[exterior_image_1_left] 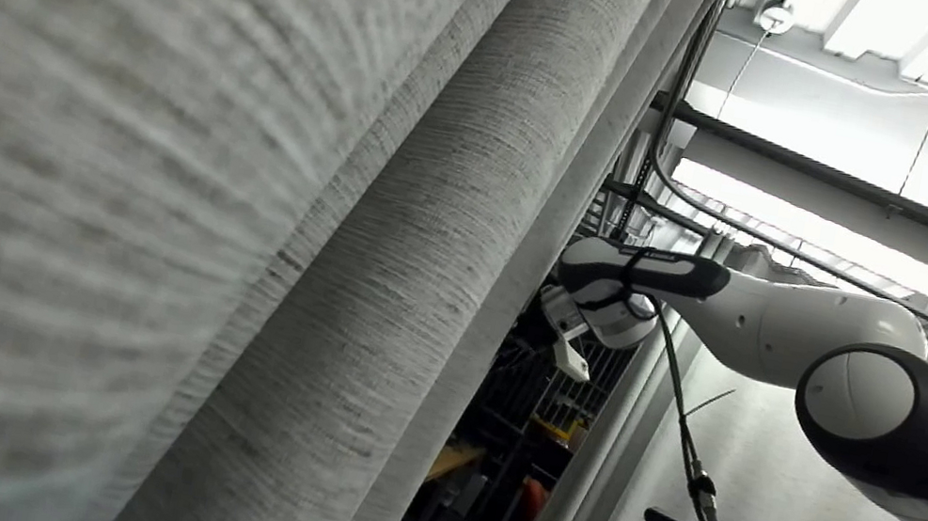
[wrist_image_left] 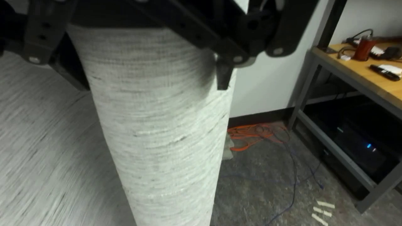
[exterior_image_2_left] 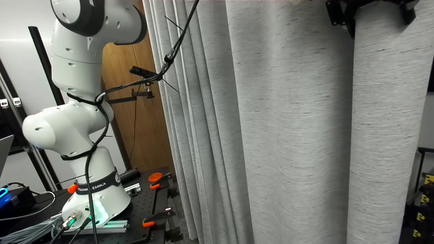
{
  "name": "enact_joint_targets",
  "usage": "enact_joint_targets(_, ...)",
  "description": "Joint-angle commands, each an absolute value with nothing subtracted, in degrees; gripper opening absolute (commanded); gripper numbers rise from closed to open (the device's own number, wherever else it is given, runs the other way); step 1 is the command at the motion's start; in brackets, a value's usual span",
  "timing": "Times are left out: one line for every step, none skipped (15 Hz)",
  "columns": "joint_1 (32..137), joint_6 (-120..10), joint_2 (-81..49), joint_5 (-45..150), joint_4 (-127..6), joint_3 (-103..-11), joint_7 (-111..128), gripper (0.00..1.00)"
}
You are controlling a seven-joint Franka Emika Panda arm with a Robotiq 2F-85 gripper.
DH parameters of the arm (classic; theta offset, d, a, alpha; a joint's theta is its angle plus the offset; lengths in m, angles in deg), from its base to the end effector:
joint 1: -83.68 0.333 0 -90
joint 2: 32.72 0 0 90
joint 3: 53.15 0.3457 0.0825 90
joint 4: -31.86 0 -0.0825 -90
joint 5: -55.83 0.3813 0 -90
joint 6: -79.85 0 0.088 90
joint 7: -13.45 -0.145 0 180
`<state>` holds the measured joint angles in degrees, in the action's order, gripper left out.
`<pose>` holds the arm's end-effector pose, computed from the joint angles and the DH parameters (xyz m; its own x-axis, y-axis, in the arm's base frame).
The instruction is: Open the curtains
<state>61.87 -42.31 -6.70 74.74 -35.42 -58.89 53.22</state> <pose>0.6918 -0.3119 0.5876 0.8337 0.1329 0.5360 0.1069 -0.9911 0.0795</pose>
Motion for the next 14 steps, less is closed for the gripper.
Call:
enact_joint_targets(61.11, -52.97, -7.66, 81.07, -38.96, -57.83, 51.74, 1.00)
enact_joint_targets(61.14, -55.79, -7.59, 82.86, -39.47, -57.74, 51.24, 1.00)
enact_joint_targets(61.13, -57.80, -7.62, 84.64, -39.83, -57.71, 50.35, 1.00)
enact_joint_targets(61.30, -59.76, -7.73, 85.86, -40.52, -57.72, 50.19, 1.00)
enact_joint_targets(61.28, -61.62, -7.91, 87.19, -40.95, -57.62, 50.37, 1.00)
enact_joint_targets(61.30, -63.15, -8.04, 88.40, -41.32, -57.52, 50.43, 1.00)
enact_joint_targets(61.41, -64.64, -8.24, 89.43, -41.84, -57.43, 50.70, 1.00)
enact_joint_targets(61.52, -66.13, -8.31, 90.38, -42.06, -57.36, 50.58, 1.00)
enact_joint_targets(61.60, -67.35, -8.43, 91.21, -42.40, -57.23, 50.61, 1.00)
enact_joint_targets(61.67, -68.39, -8.59, 91.98, -42.64, -57.08, 50.69, 1.00)
enact_joint_targets(61.76, -69.45, -8.70, 92.54, -42.91, -56.88, 51.13, 1.00)
enact_joint_targets(61.88, -69.67, -8.83, 92.85, -42.99, -56.84, 50.77, 0.75)
enact_joint_targets(61.91, -69.50, -8.95, 92.89, -42.99, -56.72, 50.99, 0.74)
enact_joint_targets(61.99, -69.65, -9.16, 93.03, -43.16, -56.54, 51.15, 0.68)
